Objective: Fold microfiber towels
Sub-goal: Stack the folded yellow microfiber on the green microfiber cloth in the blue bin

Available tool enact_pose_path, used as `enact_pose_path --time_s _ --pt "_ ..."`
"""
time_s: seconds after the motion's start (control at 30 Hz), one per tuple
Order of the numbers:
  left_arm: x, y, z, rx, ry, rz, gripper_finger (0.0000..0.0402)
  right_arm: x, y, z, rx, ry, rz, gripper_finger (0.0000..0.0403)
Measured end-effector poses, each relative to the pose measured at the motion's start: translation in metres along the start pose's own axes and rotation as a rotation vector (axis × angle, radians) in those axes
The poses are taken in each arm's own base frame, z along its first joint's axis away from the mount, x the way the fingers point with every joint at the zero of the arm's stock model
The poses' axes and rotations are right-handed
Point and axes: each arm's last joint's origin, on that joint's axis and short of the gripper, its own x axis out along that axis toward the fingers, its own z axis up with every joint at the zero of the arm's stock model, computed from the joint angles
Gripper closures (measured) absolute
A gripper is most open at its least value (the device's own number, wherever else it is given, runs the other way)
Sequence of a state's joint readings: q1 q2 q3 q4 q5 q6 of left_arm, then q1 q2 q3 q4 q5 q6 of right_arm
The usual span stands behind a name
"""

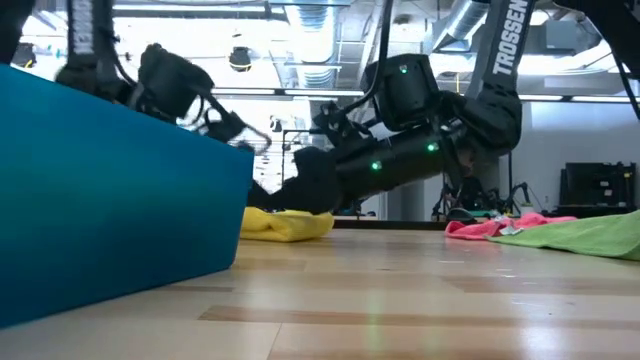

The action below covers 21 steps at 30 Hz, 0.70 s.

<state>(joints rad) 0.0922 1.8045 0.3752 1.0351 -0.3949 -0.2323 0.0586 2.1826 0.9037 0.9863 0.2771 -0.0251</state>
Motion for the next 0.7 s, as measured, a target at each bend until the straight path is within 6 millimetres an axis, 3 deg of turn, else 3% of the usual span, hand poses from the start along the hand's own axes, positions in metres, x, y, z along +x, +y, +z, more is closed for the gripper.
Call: enact_pose_path --time_s 0.17,0.4,0.5,0.63,0.7 --pt "0.013 0.008 -0.017 -0.05 0.055 0.078 0.0401 0.0 0.001 -0.008 -0.007 0.089 0.019 0.0253" --pt "0.013 0.015 -0.022 -0.093 0.097 0.107 0.0402 0.0 -0.003 -0.014 -0.015 0.173 0.009 0.0264" --pt "0.013 0.015 -0.023 -0.11 0.102 0.112 0.0402 -0.003 -0.001 -0.004 -0.031 0.124 0.016 0.0269" --pt "0.013 0.015 -0.023 -0.114 0.101 0.111 0.0402 -0.008 0.01 0.024 -0.09 -0.088 0.04 0.0276" --pt "0.013 0.015 -0.023 -0.116 0.098 0.11 0.0402 -0.006 0.012 0.02 -0.091 -0.09 0.046 0.0279"
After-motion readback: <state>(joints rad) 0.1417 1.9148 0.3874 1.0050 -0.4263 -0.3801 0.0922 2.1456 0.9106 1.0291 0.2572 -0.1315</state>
